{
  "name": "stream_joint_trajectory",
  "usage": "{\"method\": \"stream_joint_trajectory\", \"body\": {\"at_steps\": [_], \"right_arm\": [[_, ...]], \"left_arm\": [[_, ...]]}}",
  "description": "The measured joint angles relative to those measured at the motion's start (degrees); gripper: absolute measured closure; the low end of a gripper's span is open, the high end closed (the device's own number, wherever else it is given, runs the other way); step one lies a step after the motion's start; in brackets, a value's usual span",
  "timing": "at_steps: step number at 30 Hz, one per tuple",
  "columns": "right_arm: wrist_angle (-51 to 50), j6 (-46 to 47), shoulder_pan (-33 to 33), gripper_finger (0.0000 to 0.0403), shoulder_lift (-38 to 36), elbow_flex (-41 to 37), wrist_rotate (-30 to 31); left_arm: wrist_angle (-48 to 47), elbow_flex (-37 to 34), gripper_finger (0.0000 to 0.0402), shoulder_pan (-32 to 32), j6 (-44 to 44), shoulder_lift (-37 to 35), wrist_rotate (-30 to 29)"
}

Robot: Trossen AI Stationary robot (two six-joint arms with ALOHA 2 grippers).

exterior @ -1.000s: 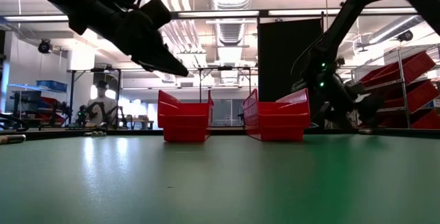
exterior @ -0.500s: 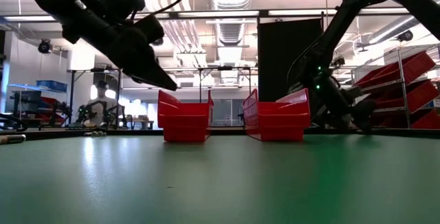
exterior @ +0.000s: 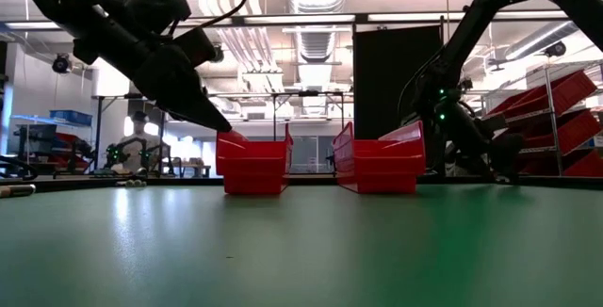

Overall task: Sort batteries
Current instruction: Put the brown battery into the left red bin

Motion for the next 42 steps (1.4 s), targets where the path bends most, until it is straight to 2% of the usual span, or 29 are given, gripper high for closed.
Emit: {"method": "stream_joint_trajectory", "body": {"at_steps": [5, 11, 14, 24, 30, 36, 42], "right_arm": [[-1.1, -6.0, -0.4, 0.0125, -0.2, 0.1, 2.8], [-0.9, -14.0, -1.2, 0.014, -2.9, 0.2, 0.1], [-0.8, -21.6, -1.8, 0.0154, -3.8, 0.7, -0.9], [-0.4, -40.5, -2.4, 0.0234, -7.7, 2.6, -7.0], [0.5, -43.5, -2.7, 0.0282, -8.5, 2.9, -8.5], [5.4, -60.3, -4.0, 0.0305, -8.2, 4.0, -15.9], [1.8, -72.3, -5.9, 0.0305, -8.2, 9.4, -16.6]], "left_arm": [[0.1, 0.0, 0.0276, 0.6, 0.3, 0.0, -0.9], [0.1, 1.0, 0.0276, 0.8, 0.4, 0.0, -0.9], [-0.3, 1.2, 0.0276, 0.8, 0.1, 0.0, -0.5], [-1.3, 3.0, 0.0276, 0.7, -2.5, -0.1, 0.4], [-3.1, 4.4, 0.0276, -0.1, -3.7, -0.1, 0.4], [-3.2, 4.6, 0.0276, -0.2, -3.7, -0.1, 0.4], [-3.2, 4.6, 0.0276, -0.2, -3.7, -0.1, 0.4]]}}
